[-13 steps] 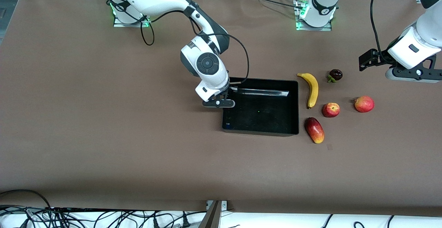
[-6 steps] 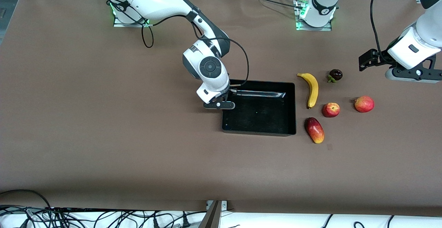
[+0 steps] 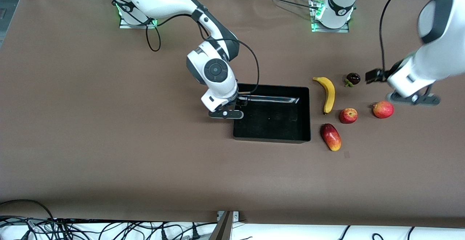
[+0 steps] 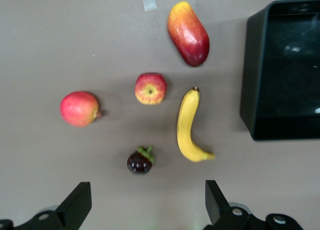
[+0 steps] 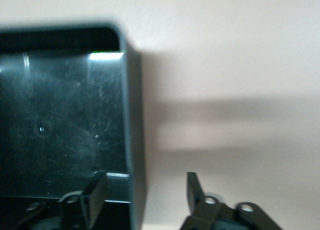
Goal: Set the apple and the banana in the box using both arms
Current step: 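Reach the left gripper to the small red apple while the right gripper withdraws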
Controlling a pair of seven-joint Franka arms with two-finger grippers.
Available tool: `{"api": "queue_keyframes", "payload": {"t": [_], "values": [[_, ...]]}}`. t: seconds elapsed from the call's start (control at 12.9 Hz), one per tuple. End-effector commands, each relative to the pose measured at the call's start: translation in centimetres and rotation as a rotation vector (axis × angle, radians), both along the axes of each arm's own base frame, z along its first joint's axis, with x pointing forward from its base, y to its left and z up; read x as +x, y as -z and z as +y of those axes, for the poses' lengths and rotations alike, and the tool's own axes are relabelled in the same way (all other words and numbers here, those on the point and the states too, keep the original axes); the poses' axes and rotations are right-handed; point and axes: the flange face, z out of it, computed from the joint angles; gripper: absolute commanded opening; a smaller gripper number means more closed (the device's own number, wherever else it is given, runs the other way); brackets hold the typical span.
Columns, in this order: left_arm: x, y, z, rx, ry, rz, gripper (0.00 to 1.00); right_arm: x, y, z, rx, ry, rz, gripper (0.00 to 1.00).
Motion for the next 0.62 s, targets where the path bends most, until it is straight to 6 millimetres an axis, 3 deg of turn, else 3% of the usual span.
{"api": "queue_keyframes", "payload": {"t": [0.0, 0.31, 0.39, 0.54], "values": [[2.0, 5.0, 0.4, 0.011, 0.027, -0.008, 1.00, 3.5, -10.0, -8.7, -0.008, -0.007, -0.003, 1.00], [0.9, 14.8, 2.1, -0.017, 0.099, -0.148, 1.00, 3.8, -21.2, -20.9, -0.023, -0.068, 0.050, 1.00], [0.6, 17.2, 2.1, -0.019, 0.102, -0.154, 1.00, 2.8, -23.4, -23.0, -0.032, -0.074, 0.051, 1.00], [0.0, 21.7, 2.2, -0.020, 0.108, -0.189, 1.00, 0.1, -26.1, -26.4, -0.044, -0.075, 0.049, 1.00]]}}
